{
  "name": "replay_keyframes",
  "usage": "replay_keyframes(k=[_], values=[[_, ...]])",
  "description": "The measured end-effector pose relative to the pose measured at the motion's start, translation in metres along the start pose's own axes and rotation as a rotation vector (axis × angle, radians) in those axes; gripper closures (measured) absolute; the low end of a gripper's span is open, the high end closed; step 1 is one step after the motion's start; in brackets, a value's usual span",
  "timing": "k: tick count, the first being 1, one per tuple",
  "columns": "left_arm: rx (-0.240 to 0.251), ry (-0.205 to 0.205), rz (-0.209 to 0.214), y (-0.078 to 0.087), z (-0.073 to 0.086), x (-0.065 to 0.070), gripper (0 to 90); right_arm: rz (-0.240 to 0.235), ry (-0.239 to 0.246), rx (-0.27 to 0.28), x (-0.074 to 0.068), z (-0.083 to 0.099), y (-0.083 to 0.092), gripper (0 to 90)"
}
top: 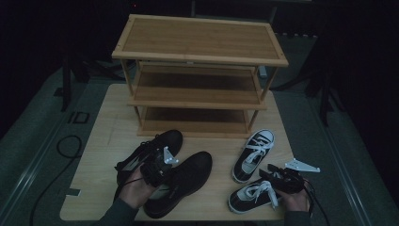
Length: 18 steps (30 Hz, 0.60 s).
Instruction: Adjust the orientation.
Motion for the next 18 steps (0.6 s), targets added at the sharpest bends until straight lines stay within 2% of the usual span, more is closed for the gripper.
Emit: replay_keyframes(k=[7, 18], values=[[0.006, 0.043, -0.023, 0.004, 0.011, -0.009, 88.3, 0.001, 0.002, 0.001, 0.000, 0.000, 0.000, 45.1], [0.015, 0.081, -0.061, 0.012, 0.020, -0.024, 88.3, 0.003, 0.005, 0.004, 0.000, 0.000, 0.000, 45.1]])
Point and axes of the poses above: each handheld gripper's, and its own axes: y roughly backward along the jaws, z roughly out of its underside, x roughly to its right, the point moved 7 cm from there along -y, roughly forward along the jaws, and after that the axes turned 4 degrees about -x, right-handed, at the moved point
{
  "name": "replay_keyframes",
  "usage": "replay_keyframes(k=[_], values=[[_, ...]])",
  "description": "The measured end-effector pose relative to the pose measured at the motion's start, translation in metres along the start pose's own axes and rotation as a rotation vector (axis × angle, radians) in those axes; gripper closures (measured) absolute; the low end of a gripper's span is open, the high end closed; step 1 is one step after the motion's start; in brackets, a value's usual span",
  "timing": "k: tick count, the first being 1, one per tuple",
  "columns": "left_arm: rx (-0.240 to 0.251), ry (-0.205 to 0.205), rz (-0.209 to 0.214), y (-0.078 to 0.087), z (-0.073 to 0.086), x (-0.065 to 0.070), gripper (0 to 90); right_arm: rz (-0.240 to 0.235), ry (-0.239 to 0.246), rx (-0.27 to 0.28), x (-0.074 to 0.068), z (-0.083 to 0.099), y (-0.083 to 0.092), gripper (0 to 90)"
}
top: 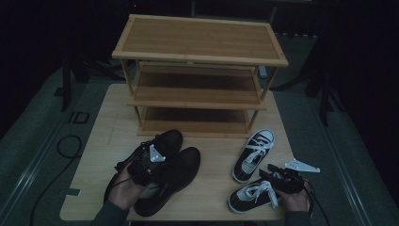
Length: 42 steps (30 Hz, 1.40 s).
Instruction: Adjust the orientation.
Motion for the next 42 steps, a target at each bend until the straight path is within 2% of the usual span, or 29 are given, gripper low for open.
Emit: replay_keyframes(k=[4, 10, 16, 20, 21, 25, 28, 35, 36, 38, 41, 42], values=[[0.005, 0.013, -0.002, 0.001, 0.002, -0.005, 88.3, 0.000, 0.001, 0.000, 0.000, 0.000, 0.000, 45.1], [0.000, 0.001, -0.010, 0.000, 0.004, -0.009, 88.2, 0.000, 0.001, 0.000, 0.000, 0.000, 0.000, 45.1], [-0.019, -0.046, -0.029, 0.002, 0.003, -0.013, 87.5, -0.001, -0.001, 0.000, 0.000, 0.000, 0.000, 45.1], [-0.019, -0.048, -0.024, 0.000, 0.003, -0.013, 85.4, 0.000, 0.000, 0.001, 0.000, 0.000, 0.000, 45.1], [-0.012, -0.054, -0.039, 0.000, 0.006, -0.016, 77.9, 0.000, 0.000, 0.000, 0.000, 0.000, 0.000, 45.1], [0.029, -0.042, -0.016, 0.009, 0.008, -0.020, 59.1, 0.000, -0.001, 0.001, 0.000, 0.000, 0.000, 45.1], [0.037, -0.035, -0.012, 0.015, 0.009, -0.022, 54.4, 0.000, -0.003, 0.000, 0.000, 0.000, 0.000, 45.1], [0.052, -0.033, -0.037, 0.021, 0.010, -0.025, 43.6, 0.000, -0.001, 0.001, 0.000, 0.000, 0.000, 45.1], [0.059, -0.043, -0.072, 0.022, 0.011, -0.026, 40.9, 0.000, -0.002, 0.001, 0.000, 0.000, 0.000, 45.1], [0.053, -0.043, -0.081, 0.023, 0.011, -0.028, 35.8, -0.001, -0.002, 0.001, 0.000, 0.000, 0.000, 45.1], [0.050, -0.027, -0.080, 0.023, 0.011, -0.031, 31.3, -0.002, -0.005, 0.000, 0.000, 0.000, 0.000, 45.1], [0.049, -0.006, -0.033, 0.021, 0.011, -0.033, 31.3, -0.002, -0.005, 0.000, 0.000, 0.000, 0.000, 45.1]])
Point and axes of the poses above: each handheld gripper's, and its own axes: y roughly backward along the jaws, z roughly out of its underside, x roughly to its right, the point moved 7 cm from there along -y, roughly forward along the jaws, and after that the axes turned 4 degrees about -x, right-handed, at the moved point
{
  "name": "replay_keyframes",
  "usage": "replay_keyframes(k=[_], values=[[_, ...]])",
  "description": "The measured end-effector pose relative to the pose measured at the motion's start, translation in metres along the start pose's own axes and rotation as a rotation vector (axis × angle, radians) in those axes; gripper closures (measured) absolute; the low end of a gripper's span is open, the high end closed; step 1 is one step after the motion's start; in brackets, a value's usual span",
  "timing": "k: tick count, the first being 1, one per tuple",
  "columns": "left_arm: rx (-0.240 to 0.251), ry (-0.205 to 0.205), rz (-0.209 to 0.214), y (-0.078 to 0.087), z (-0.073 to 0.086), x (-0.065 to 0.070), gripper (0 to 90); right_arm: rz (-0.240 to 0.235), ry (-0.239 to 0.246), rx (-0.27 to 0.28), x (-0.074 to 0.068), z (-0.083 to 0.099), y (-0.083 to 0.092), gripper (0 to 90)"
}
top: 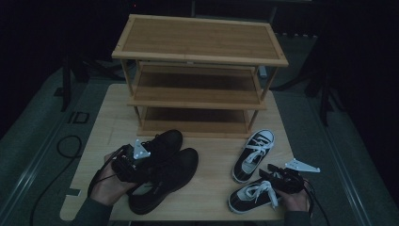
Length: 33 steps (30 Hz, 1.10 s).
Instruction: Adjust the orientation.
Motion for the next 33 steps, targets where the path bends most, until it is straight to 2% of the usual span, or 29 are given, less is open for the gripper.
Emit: replay_keyframes(k=[1, 2, 3, 4, 7, 8, 9, 14, 19, 33], values=[[0.000, 0.000, 0.000, 0.000, 0.000, 0.000, 31.2, 0.000, 0.000, 0.000, 0.000, 0.000, 0.000, 45.1], [0.001, 0.024, 0.043, -0.003, 0.001, -0.002, 31.3, 0.000, 0.000, 0.000, 0.000, 0.000, 0.000, 45.1], [0.001, 0.024, 0.043, -0.003, 0.001, -0.002, 31.2, 0.000, 0.000, 0.000, 0.000, 0.000, 0.000, 45.1], [-0.004, 0.040, 0.073, -0.006, 0.003, -0.004, 31.3, 0.000, 0.000, -0.001, 0.000, 0.000, 0.000, 45.0], [-0.014, 0.036, 0.078, -0.009, 0.004, -0.006, 32.7, -0.002, -0.002, -0.001, 0.000, 0.000, 0.000, 45.1], [-0.039, 0.024, 0.064, -0.013, 0.005, -0.008, 32.7, -0.003, -0.001, 0.000, 0.000, 0.000, 0.000, 45.1], [-0.040, 0.022, 0.065, -0.014, 0.005, -0.008, 33.4, -0.002, -0.001, -0.001, 0.000, 0.000, 0.000, 45.1], [-0.060, 0.016, 0.089, -0.017, 0.004, -0.008, 37.4, -0.001, 0.001, 0.000, 0.000, 0.000, 0.000, 45.1], [-0.125, -0.005, 0.082, -0.022, 0.003, -0.006, 40.6, -0.002, 0.000, 0.000, 0.000, 0.000, 0.000, 45.1], [-0.156, 0.007, 0.102, -0.026, 0.002, -0.005, 46.5, -0.001, 0.002, 0.001, 0.000, 0.000, 0.000, 45.0]])
Point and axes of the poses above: each handheld gripper's, and its own axes: y roughly backward along the jaws, z roughly out of its underside, x roughly to its right, the point moved 7 cm from there along -y, roughly forward along the jaws, and after that the axes turned 4 degrees about -x, right-handed, at the moved point
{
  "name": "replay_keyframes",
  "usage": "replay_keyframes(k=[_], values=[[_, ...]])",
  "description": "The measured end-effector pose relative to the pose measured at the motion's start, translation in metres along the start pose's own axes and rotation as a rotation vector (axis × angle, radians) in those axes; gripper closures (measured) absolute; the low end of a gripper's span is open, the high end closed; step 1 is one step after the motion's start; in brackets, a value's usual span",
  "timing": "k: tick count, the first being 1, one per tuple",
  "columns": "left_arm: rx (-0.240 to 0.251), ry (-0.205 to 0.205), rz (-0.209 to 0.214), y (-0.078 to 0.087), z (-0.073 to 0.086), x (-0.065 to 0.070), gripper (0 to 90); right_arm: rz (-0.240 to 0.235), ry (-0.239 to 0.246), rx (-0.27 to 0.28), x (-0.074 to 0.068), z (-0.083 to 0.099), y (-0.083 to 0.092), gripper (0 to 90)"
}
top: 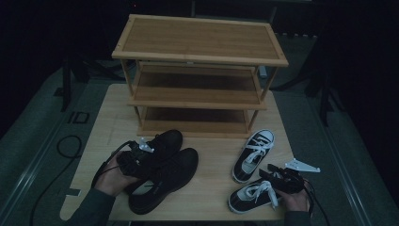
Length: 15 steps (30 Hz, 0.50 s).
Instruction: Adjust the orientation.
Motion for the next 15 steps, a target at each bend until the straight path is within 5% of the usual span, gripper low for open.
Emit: replay_keyframes(k=[15], values=[[-0.003, 0.004, 0.019, -0.0009, 0.0004, -0.0005, 66.0, 0.000, 0.002, 0.001, -0.0001, 0.0000, 0.0000, 45.0]])
Point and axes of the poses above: each handheld gripper's, and its own axes: y roughly backward along the jaws, z roughly out of its underside, x roughly to its right, the point moved 7 cm from there along -y, roughly forward along the jaws, and after that the axes turned 4 degrees about -x, right-handed, at the moved point
